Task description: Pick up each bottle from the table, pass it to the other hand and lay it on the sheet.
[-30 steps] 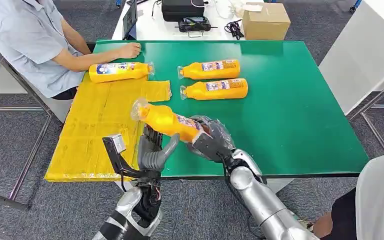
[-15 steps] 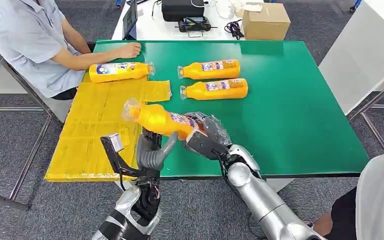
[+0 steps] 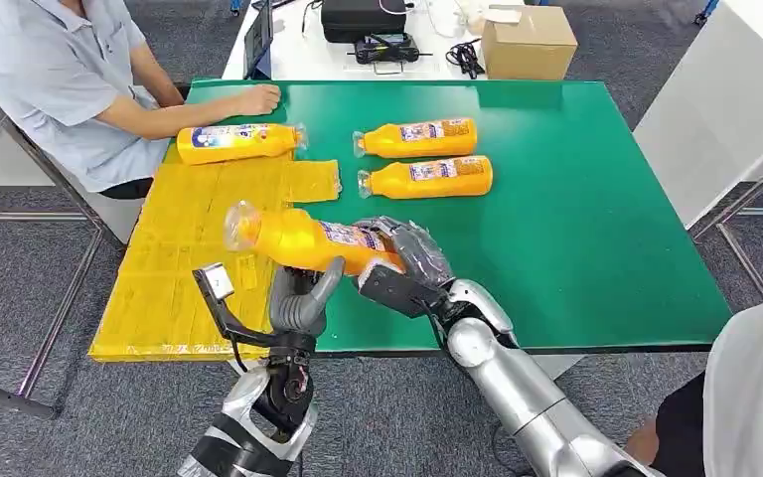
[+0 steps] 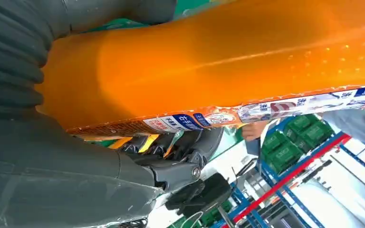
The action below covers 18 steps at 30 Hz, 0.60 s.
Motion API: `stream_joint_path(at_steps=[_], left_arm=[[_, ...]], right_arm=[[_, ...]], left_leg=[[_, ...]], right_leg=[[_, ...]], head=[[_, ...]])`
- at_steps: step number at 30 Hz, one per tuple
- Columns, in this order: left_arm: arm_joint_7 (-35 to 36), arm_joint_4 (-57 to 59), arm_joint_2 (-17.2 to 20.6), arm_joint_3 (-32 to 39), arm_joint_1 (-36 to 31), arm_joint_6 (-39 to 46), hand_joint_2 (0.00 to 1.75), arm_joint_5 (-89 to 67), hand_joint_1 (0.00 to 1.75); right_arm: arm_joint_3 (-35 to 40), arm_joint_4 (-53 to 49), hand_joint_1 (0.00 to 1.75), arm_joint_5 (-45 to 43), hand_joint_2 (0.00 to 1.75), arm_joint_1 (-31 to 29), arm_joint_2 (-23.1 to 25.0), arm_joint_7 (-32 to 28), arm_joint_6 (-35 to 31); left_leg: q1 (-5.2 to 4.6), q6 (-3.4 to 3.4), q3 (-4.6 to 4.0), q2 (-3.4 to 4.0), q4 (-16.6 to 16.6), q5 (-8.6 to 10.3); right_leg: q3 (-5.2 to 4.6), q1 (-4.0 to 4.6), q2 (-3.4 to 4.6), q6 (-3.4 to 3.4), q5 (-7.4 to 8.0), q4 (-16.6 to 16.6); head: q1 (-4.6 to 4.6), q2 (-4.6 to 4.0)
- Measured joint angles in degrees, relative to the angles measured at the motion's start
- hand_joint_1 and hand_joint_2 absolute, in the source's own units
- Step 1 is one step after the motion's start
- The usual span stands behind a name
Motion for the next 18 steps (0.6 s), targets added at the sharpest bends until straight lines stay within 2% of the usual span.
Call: stream_joint_path(at_steps=[4,9,10,11,12,13,18], left_arm=[[-1.1,-0.4,-0.1,1.1,0.0,-0.5,1.75,-0.6,0.00],[-3.9,-2.2,-0.3,2.8,-0.2,3.5,1.75,-5.1,0.00],[-4.2,-2.6,-0.4,3.1,-0.2,4.3,1.75,-6.0,0.72],[-4.5,-2.8,-0.4,3.3,-0.2,5.1,1.75,-6.6,1.22],[-4.9,-3.0,-0.5,3.4,-0.3,6.0,1.75,-7.3,1.22],[-5.4,-3.0,-0.6,3.5,-0.4,7.1,1.75,-8.0,1.75],[-7.5,-3.0,-0.9,3.5,-1.1,9.9,1.75,-10.2,1.75]], right_arm=[[0.5,-0.1,1.75,0.4,1.75,-0.1,0.0,0.0,0.3],[1.4,-0.1,1.75,0.8,1.75,-0.1,0.1,0.0,0.4],[1.6,-0.1,1.75,0.9,1.75,-0.1,0.2,0.0,0.4],[1.7,-0.1,1.75,0.9,1.75,-0.1,0.2,0.0,0.4],[1.9,-0.1,1.75,0.9,1.75,-0.2,0.3,0.0,0.4],[1.9,-0.1,1.75,0.9,1.75,-0.2,0.3,0.0,0.4],[2.2,0.0,1.75,0.5,1.75,-0.3,0.9,0.0,0.6]], left_leg=[[0.00,0.00,0.00,0.01,0.0,0.00],[0.00,0.00,0.00,0.01,0.0,0.00],[0.00,0.00,0.00,0.01,0.0,0.00],[0.00,0.00,0.00,0.01,0.0,0.00],[0.00,0.00,0.00,0.00,0.0,0.00],[0.00,0.00,0.00,0.00,0.0,0.00],[0.00,0.00,0.00,0.00,0.0,0.00]], right_leg=[[0.00,0.00,0.00,0.00,0.00,0.0],[0.00,0.01,0.00,0.00,0.00,0.0],[0.00,0.00,0.00,0.00,0.00,0.0],[0.00,0.00,0.00,0.00,0.00,0.0],[0.00,0.00,0.00,0.00,0.00,0.0],[0.00,0.00,0.00,0.00,0.00,0.0],[0.00,0.00,0.00,0.00,0.00,0.0]], head=[[-0.02,0.00],[-0.02,0.00],[0.00,0.00],[-0.02,0.00],[-0.02,0.00],[0.00,0.00],[-0.02,0.00]])
